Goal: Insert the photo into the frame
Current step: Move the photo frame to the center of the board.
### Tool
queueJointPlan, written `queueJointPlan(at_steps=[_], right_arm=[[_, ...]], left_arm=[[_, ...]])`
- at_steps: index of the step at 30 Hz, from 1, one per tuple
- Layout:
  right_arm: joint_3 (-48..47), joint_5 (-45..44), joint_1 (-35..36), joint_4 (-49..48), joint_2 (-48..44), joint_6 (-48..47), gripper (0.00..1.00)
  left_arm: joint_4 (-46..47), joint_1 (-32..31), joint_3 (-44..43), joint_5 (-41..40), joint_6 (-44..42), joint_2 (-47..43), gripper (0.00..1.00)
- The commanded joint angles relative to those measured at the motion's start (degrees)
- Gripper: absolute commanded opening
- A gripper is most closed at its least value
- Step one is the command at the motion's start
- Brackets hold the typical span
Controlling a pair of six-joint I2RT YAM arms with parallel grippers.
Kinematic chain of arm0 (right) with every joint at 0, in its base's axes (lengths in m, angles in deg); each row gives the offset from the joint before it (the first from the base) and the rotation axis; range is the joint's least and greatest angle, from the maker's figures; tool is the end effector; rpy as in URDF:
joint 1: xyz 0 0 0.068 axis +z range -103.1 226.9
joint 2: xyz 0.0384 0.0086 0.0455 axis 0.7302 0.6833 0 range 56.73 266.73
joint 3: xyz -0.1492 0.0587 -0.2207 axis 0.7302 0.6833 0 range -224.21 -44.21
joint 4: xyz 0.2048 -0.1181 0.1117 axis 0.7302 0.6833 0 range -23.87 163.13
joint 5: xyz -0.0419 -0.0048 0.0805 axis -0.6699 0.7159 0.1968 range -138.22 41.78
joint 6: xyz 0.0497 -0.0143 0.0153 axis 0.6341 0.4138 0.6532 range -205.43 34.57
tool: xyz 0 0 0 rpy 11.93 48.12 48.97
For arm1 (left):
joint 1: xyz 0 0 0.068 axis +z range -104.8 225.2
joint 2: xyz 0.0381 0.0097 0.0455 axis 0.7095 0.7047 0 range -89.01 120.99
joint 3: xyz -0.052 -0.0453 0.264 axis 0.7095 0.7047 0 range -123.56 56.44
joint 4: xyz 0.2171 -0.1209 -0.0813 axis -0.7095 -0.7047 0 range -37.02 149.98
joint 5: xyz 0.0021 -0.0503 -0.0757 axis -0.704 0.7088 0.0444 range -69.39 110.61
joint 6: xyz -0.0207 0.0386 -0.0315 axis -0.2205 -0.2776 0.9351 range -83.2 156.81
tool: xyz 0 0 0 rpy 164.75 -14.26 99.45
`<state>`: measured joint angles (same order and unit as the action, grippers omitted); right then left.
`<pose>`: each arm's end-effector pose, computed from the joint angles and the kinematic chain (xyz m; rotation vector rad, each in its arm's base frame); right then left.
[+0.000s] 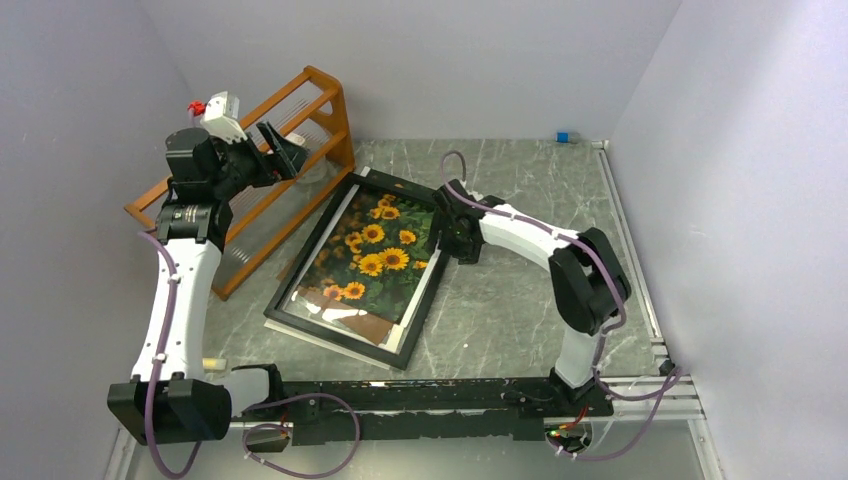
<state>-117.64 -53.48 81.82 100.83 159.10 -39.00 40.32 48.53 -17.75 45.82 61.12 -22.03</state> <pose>0.3040 0.2083 0.2072 0.3015 2.6996 0.3200 0.2564 -0.0003 0.4239 -0.1151 1.8107 -0.6537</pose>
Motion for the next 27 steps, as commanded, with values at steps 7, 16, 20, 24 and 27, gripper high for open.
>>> queueJointPlan(at_steps=[7,16,20,24,27], right_arm=[[-6.96,-9.57,1.52,3.69,7.9,6.04,0.64],[-7.73,-9.29,1.75,3.75,10.33,6.03,0.4],[-7.1,-9.18,1.64,2.71,8.14,5.28,0.21],[-5.7,-9.86,0.21,2.28,3.31,3.81,0.15],[-2.92,-8.03,-2.59,0.56,-1.3,1.72,0.13]], left_arm=[[-0.35,-1.33,1.61,-1.71,-1.04,-3.18,0.94],[-2.43,-2.52,-0.21,-4.74,-3.6,-3.36,0.94],[-3.34,-2.73,-0.39,-5.94,-4.34,-3.71,0.94],[-3.27,-2.78,-0.44,-2.19,-5.76,-3.26,0.94],[-6.37,-2.88,-2.17,-0.31,-8.52,-1.62,0.94]])
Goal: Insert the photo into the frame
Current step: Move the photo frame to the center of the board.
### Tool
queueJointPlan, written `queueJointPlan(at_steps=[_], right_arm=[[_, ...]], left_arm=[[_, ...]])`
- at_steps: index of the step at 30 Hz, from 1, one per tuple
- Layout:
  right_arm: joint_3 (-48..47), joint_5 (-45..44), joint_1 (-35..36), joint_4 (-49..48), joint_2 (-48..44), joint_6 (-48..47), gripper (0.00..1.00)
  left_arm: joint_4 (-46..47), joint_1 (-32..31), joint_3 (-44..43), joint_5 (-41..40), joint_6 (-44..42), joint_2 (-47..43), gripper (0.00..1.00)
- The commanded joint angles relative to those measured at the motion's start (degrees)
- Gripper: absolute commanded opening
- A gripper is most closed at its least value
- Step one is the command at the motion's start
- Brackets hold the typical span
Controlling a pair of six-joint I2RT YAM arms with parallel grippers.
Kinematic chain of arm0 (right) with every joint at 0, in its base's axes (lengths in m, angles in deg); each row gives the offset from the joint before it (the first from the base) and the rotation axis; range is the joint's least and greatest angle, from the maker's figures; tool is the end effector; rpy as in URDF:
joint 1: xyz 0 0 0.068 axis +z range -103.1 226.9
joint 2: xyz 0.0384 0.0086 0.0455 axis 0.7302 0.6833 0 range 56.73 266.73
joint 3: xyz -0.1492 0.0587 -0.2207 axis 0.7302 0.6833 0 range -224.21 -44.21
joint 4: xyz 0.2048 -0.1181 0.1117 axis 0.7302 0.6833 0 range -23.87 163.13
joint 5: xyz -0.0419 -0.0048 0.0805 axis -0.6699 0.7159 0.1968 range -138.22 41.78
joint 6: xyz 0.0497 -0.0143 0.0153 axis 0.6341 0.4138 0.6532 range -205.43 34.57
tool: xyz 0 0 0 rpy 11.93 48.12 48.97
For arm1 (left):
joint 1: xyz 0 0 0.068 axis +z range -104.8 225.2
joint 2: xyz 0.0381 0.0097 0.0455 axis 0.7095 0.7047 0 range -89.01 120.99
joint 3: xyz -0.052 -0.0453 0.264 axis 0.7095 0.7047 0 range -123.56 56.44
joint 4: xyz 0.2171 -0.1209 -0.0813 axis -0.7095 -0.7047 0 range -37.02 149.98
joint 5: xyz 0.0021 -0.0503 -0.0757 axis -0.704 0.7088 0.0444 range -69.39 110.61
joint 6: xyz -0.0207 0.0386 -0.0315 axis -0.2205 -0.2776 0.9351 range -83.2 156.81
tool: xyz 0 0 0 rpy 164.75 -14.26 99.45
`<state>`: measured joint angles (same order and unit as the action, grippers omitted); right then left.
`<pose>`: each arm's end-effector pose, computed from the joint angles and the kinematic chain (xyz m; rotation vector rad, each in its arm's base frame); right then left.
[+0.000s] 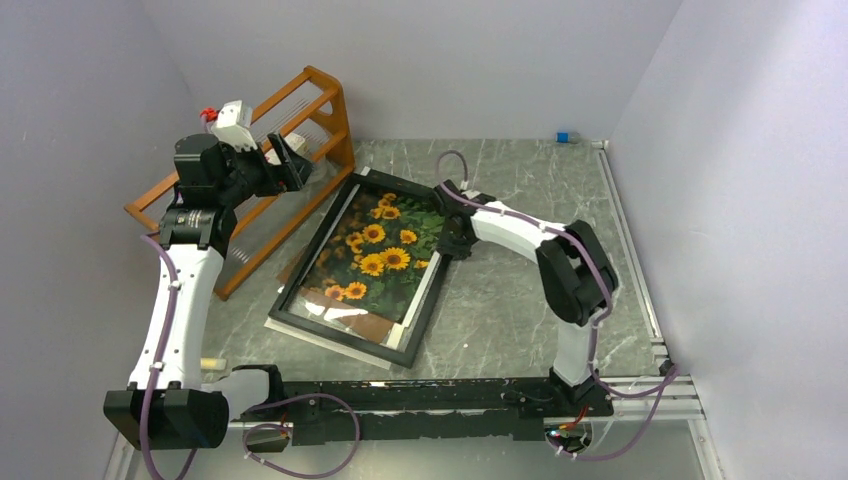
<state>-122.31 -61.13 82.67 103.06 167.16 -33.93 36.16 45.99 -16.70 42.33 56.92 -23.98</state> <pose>0.3208 0.2213 0.1789 0.4287 2.6906 0.1210 0.2458 -0.0099 0.4179 -0.0710 1.8636 -0.5836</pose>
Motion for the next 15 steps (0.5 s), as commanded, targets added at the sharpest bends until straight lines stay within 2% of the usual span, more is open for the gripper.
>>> queueJointPlan(at_steps=[1,8,15], right_arm=[[3.4,0.91,-5.07,-3.09,-11.21,-4.57,0.12],[13.45,10.4,-14.69,-9.94,-20.28,-18.15,0.09],[19.65,12.64,-25.04,-12.91,-24.08,-34.41,0.1]], left_arm=[[-3.41,-0.36,-3.94,3.27,-5.13,0.97,0.94],[-4.37,-0.45,-3.84,5.81,-4.23,4.79,0.94],[-5.06,-8.5,-3.82,2.98,-3.95,11.1,0.94]])
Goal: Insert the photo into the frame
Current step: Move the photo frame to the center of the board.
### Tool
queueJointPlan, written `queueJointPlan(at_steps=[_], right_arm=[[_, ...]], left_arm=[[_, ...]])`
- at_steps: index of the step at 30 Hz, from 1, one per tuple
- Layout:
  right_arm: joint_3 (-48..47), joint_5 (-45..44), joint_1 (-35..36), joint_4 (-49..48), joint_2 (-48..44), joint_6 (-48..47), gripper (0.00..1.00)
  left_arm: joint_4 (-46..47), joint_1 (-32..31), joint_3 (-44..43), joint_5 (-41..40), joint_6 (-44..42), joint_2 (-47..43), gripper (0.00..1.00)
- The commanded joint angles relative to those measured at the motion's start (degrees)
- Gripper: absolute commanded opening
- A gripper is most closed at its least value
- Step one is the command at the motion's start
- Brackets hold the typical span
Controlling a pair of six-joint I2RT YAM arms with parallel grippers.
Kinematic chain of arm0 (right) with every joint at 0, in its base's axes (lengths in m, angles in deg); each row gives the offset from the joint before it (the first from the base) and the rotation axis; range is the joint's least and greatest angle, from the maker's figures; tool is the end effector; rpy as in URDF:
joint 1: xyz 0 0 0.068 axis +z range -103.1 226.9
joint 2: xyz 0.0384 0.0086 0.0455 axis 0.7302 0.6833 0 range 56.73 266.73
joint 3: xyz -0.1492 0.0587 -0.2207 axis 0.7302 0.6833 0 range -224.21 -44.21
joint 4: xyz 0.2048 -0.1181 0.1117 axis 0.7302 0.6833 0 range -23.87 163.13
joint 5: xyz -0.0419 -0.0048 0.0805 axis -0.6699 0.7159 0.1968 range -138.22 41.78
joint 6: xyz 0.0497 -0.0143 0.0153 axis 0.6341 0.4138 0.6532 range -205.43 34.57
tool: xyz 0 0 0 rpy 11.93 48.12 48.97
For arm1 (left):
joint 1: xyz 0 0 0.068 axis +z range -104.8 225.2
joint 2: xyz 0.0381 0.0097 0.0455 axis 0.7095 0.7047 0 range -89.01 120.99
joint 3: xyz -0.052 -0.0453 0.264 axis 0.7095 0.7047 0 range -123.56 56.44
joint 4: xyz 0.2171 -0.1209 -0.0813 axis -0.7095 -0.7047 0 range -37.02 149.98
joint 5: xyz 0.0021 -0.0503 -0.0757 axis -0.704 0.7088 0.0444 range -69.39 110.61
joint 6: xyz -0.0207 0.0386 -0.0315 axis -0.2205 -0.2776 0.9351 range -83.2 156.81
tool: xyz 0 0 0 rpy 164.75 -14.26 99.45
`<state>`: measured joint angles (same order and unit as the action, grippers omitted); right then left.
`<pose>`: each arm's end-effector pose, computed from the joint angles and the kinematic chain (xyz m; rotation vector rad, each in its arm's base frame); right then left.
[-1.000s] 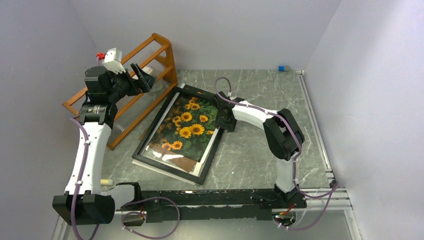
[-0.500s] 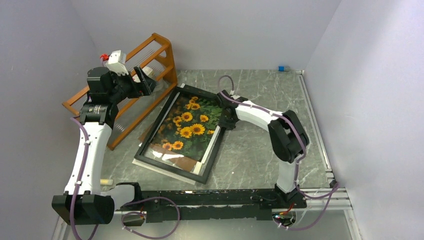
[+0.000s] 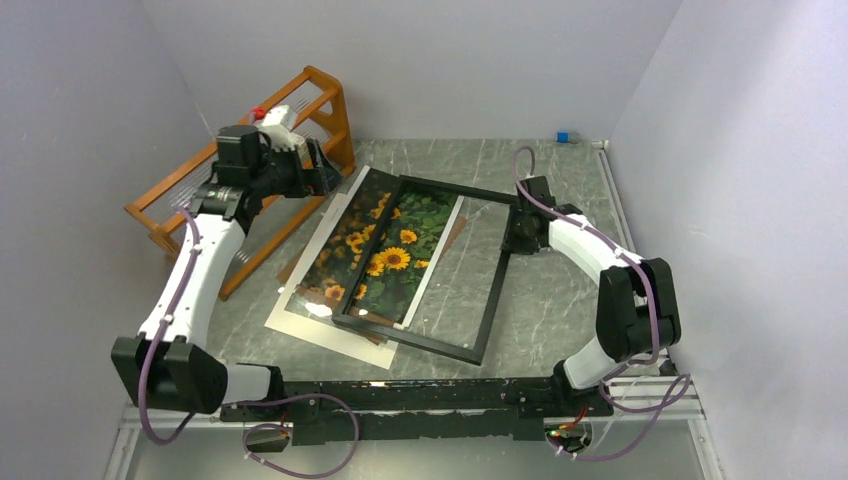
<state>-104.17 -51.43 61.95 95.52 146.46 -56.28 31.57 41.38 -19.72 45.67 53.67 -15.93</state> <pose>0.3069 0.0805 0.2139 0.3411 2.5928 0.2036 0.2789 -0.0338 0.3938 0.0527 2.0307 -0.6683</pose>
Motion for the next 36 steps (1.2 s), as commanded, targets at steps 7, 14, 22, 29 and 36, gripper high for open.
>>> queueJointPlan(at_steps=[7,14,22,29,36], right_arm=[[-0.03,1.25,-9.93,-7.88,1.61,-18.91,0.18],[-2.78,-3.59,-12.43,-10.68,8.48,-20.22,0.2],[-3.78,-5.85,-18.15,-12.3,9.0,-23.7,0.21],[-1.92,-9.34,-21.28,-14.81,8.73,-28.23,0.24],[-1.15,-10.67,-25.27,-16.43,8.2,-33.99,0.25]], left_arm=[[0.8,-11.24,0.76,-2.87,0.88,14.31,0.87],[5.07,-16.11,0.81,0.68,5.98,26.79,0.81],[2.07,-19.82,-4.76,-8.89,4.86,37.41,0.58],[1.91,-19.83,-5.4,-8.41,2.36,41.21,0.57],[1.48,-19.78,-5.98,-8.68,1.75,43.25,0.59]])
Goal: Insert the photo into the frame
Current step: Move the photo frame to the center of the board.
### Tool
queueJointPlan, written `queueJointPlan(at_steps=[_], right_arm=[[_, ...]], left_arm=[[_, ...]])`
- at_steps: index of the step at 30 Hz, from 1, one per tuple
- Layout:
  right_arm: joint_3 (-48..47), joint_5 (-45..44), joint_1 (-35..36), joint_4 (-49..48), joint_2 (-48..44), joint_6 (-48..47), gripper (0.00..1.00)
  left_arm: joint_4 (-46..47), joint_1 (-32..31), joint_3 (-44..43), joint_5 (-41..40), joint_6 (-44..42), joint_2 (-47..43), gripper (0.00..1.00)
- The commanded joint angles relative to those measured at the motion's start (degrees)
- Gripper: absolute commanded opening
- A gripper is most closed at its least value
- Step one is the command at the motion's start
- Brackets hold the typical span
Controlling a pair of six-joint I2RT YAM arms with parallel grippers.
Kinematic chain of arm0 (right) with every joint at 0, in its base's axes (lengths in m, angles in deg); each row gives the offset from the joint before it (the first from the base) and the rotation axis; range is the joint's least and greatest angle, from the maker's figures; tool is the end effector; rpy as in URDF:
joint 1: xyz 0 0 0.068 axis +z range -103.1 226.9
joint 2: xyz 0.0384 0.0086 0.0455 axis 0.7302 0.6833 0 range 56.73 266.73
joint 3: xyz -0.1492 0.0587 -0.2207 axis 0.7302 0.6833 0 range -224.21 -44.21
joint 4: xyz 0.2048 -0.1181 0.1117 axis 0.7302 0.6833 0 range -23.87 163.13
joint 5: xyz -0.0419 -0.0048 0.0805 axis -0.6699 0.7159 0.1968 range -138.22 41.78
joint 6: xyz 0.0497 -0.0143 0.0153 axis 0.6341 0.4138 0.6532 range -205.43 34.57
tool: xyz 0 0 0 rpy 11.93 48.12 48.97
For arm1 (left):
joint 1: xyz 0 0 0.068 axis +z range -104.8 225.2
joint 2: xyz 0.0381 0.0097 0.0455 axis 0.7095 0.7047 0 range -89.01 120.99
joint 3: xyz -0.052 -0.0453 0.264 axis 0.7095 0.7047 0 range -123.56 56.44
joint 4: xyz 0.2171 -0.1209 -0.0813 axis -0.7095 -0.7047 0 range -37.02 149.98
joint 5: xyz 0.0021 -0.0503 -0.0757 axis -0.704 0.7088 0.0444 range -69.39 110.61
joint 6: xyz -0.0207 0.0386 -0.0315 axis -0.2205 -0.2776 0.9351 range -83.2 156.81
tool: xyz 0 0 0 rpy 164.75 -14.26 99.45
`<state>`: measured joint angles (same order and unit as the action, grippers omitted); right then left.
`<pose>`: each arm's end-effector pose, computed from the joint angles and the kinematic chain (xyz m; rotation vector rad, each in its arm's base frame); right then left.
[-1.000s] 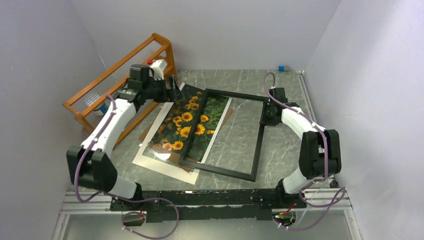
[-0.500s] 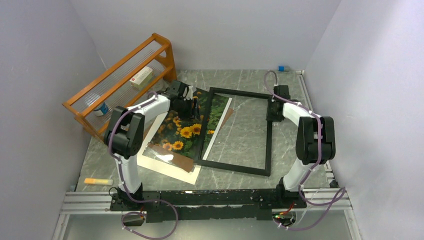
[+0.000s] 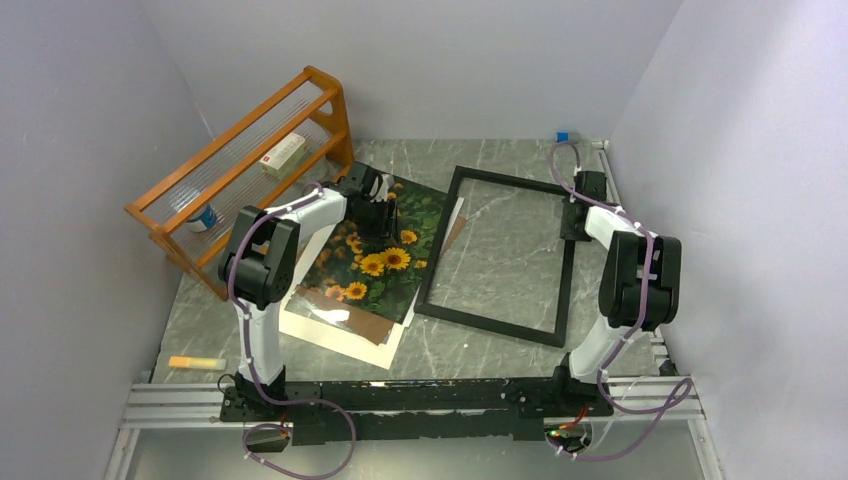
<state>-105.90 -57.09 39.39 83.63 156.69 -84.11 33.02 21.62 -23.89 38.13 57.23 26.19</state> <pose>0.3527 -0.0520 0.1786 0.2565 2.5311 -0.2392 0.3794 -0.1774 0.1664 0.1805 2.7232 -0.6460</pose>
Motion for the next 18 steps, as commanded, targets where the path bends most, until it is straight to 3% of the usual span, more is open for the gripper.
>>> queueJointPlan(at_steps=[1,5,9,11,14,18], right_arm=[[0.99,-4.58,-3.43,-5.07,-2.5,-7.06,0.26],[1.9,-3.94,-4.91,-5.75,-3.72,-7.82,0.36],[0.86,-3.87,-4.97,-4.69,-4.11,-3.09,0.7],[-1.05,-5.73,-4.97,-2.43,-4.71,-0.05,0.82],[-4.02,-6.22,-4.97,1.2,-6.74,5.71,0.86],[-7.08,1.3,-1.85,4.39,-9.18,13.76,0.86]], left_arm=[[-0.08,-0.06,-1.93,-1.28,-1.94,1.31,0.59],[-1.23,-0.04,-2.37,-3.35,-2.33,1.46,0.6],[-1.03,0.06,-2.47,-3.71,-2.02,0.78,0.61],[-1.64,0.02,-3.13,-4.3,-1.83,0.58,0.62],[-2.61,0.02,-3.92,-5.48,-1.27,-0.36,0.64],[-2.76,0.24,-3.51,-6.39,-0.33,-2.92,0.65]])
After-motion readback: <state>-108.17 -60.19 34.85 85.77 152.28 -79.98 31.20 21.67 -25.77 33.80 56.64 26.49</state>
